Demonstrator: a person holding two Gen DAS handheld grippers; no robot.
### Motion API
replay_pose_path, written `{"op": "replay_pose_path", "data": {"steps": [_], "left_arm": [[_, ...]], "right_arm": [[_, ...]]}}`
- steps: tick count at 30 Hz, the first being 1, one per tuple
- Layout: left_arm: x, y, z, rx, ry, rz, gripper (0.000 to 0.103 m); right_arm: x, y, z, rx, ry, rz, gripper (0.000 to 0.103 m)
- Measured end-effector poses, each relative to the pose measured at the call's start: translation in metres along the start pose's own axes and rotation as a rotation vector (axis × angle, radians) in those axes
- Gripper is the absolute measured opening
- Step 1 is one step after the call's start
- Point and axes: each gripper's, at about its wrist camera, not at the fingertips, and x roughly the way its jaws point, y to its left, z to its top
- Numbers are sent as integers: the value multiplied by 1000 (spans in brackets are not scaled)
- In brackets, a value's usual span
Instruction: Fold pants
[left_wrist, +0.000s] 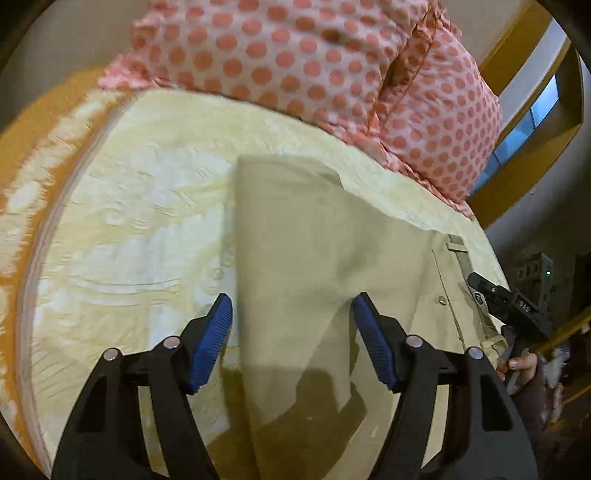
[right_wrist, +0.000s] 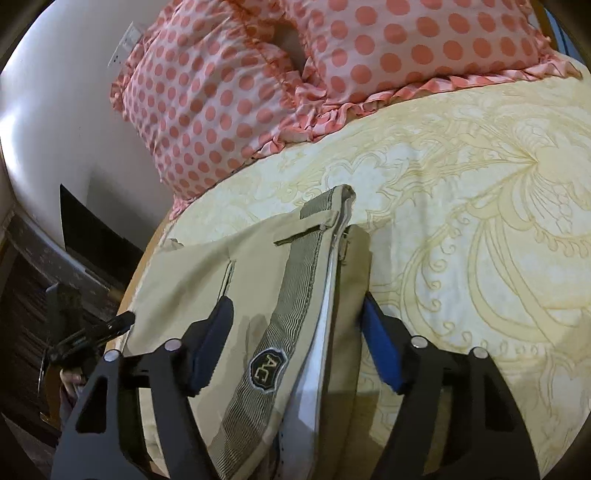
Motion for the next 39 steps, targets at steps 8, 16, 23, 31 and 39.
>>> {"op": "replay_pose_path", "data": {"steps": [8, 16, 23, 31, 39], "left_arm": [[21, -20, 5, 81, 41, 14, 88], [25, -17, 22, 29, 67, -83, 13], [43, -46, 88, 143, -83, 17, 12], [63, -35, 118, 120, -169, 260, 39], [87, -59, 90, 181, -35, 105, 54]], "right_arm": [[0, -6, 0, 9, 50, 68, 61], [3, -8, 7, 50, 141, 272, 16], [3, 17, 84, -97, -17, 188, 15], [30, -30, 111, 2, -5, -145, 37], [-13, 26, 89, -198, -196, -69, 62]]}}
